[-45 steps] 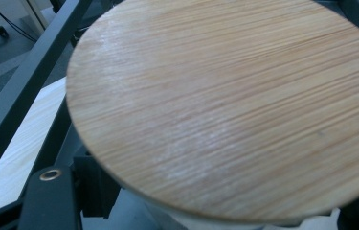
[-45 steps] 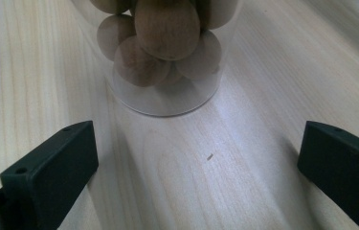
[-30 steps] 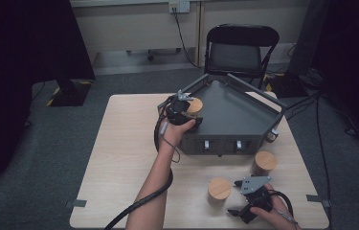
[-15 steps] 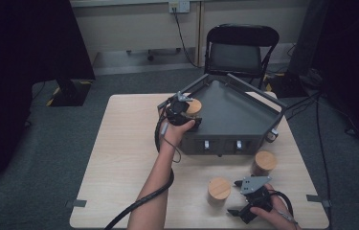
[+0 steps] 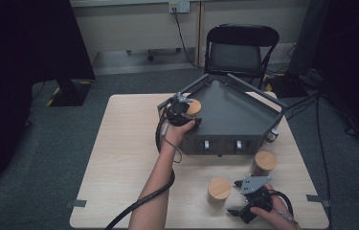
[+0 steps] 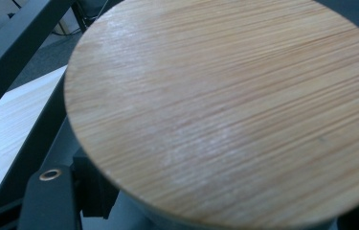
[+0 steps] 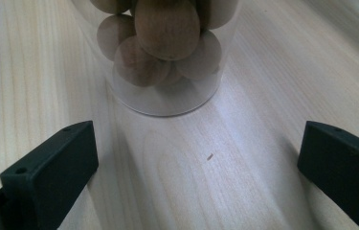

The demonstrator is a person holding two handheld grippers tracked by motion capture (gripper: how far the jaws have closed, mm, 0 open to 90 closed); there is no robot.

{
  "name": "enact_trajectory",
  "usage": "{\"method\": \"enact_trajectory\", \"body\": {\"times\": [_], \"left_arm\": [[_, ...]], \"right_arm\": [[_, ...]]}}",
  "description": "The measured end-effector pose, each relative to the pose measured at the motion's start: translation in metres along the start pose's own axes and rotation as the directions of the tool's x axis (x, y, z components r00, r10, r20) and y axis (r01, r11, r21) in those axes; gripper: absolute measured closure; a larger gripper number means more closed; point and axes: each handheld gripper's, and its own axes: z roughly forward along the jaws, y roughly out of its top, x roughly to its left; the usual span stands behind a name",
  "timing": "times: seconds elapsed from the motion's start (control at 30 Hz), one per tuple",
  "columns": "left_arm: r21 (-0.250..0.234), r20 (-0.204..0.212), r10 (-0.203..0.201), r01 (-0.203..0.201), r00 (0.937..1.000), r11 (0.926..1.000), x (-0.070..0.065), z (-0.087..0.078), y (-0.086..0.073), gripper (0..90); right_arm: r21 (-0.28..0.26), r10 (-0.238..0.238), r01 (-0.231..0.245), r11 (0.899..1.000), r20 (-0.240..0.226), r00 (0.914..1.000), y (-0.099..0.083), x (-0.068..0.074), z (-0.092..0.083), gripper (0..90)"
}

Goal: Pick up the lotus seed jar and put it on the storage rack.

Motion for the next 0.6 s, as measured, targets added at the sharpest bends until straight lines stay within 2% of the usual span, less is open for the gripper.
{"method": "enact_trajectory", "body": {"times": [0.47, 0.6], "left_arm": [[-0.01, 0.006, -0.008, 0.008, 1.0, 0.9999, 0.0018, 0.0002, -0.0034, 25.4], [-0.012, 0.015, -0.02, 0.02, 0.9997, 0.9997, 0.004, 0.0011, -0.004, 24.9]], "right_arm": [[0.0, 0.0, 0.0, 1.0, 0.0, 1.0, 0.0, 0.0, 0.0, 0.0], [0.0, 0.0, 0.0, 1.0, 0.0, 1.0, 0.0, 0.0, 0.0, 0.0]]}}
